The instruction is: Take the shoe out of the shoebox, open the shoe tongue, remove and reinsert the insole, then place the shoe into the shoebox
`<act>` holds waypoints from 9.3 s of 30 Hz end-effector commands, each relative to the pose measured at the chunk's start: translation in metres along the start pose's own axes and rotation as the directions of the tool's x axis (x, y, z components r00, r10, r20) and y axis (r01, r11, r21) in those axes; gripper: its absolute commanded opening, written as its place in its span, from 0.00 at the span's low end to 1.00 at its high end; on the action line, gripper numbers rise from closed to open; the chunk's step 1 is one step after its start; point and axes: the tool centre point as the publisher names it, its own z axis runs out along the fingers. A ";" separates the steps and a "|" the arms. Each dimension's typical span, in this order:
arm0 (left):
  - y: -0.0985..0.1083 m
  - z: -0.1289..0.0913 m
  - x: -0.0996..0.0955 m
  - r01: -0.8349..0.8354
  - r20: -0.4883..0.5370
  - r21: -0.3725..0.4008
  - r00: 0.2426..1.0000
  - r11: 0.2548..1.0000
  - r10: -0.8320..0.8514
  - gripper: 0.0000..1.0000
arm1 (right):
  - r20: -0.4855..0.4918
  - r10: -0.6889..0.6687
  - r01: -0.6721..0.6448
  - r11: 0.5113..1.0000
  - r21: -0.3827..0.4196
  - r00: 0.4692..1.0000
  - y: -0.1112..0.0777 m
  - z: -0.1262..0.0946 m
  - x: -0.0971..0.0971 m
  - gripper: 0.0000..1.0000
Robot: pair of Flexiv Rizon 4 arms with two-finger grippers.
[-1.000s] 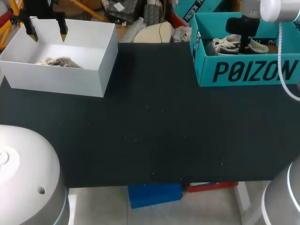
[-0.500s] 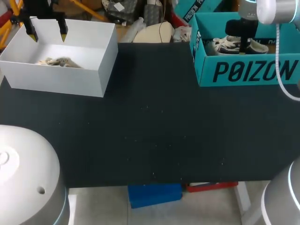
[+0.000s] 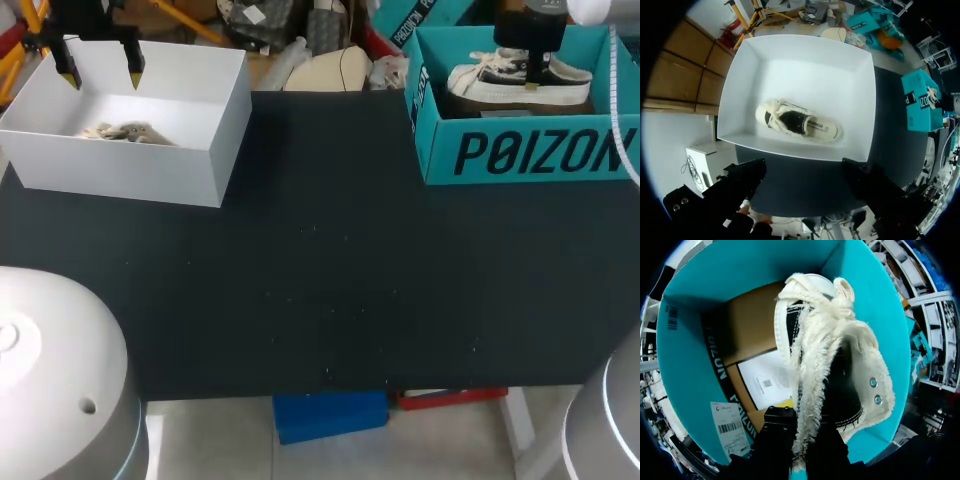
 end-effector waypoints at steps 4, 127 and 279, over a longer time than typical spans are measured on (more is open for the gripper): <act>0.000 -0.001 0.000 0.001 0.002 -0.001 1.000 1.000 -0.001 1.00 | 0.210 -0.004 -0.007 0.998 0.055 0.978 -0.007 -0.137 0.059 0.00; 0.000 -0.001 0.000 0.001 0.002 -0.001 1.000 1.000 -0.001 1.00 | 0.247 -0.255 0.354 0.723 -0.593 0.935 0.204 -0.147 0.421 1.00; 0.064 0.006 0.127 0.124 0.040 0.009 0.991 0.992 -0.124 1.00 | -0.165 -0.169 -0.074 0.448 -0.891 0.972 0.222 0.038 0.449 0.00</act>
